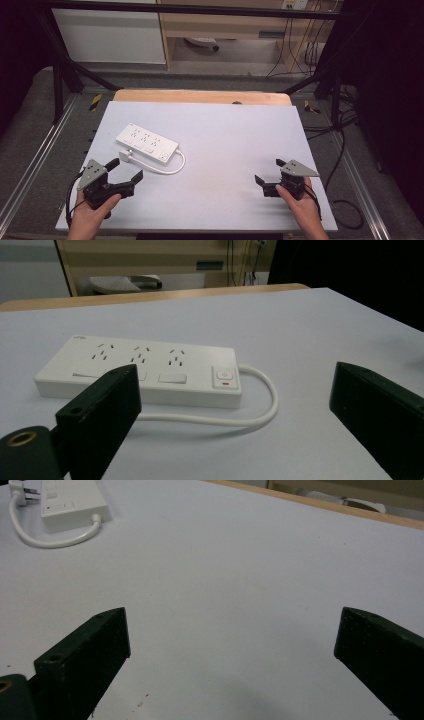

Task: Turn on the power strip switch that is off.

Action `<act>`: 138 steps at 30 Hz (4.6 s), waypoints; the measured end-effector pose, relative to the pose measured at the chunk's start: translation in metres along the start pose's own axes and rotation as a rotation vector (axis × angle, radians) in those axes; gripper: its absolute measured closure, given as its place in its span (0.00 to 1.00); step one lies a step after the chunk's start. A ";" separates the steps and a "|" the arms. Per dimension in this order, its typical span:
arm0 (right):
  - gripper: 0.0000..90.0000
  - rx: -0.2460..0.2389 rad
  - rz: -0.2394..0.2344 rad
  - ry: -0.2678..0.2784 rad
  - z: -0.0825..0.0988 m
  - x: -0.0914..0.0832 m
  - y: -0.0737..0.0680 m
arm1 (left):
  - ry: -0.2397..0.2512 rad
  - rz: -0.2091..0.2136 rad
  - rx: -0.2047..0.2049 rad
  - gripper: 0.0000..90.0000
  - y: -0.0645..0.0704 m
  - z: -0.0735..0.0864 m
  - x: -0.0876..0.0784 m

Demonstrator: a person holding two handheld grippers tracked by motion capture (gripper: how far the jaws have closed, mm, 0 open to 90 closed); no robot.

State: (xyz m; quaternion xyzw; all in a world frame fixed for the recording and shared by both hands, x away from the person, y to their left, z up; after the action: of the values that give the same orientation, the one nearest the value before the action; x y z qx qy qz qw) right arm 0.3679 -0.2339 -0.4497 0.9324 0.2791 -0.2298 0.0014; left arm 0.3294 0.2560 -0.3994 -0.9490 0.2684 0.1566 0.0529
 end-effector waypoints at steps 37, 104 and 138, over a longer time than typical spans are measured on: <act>0.02 -0.003 0.006 -0.018 0.003 0.003 0.001 | 0.064 -0.027 -0.024 0.12 -0.008 -0.035 0.002; 0.03 -0.018 -0.001 -0.032 0.003 0.004 -0.003 | -0.004 -0.018 -0.003 0.84 -0.035 -0.036 0.089; 0.03 -0.005 0.003 -0.036 0.004 0.005 0.000 | -0.116 -0.006 0.038 0.99 -0.048 -0.015 0.115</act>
State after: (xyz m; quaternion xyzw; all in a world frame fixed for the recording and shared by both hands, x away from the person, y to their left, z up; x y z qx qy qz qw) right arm 0.3701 -0.2318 -0.4557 0.9284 0.2784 -0.2458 0.0092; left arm 0.4511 0.2373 -0.4221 -0.9380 0.2650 0.2061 0.0867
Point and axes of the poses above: each handheld gripper's, and its own axes: x roughly forward along the jaws, z roughly out of its underside, y roughly to its right, the point moved 3 cm from there along x, roughly forward along the jaws, and after that the axes turned 8 degrees about x, right-handed, at the moved point
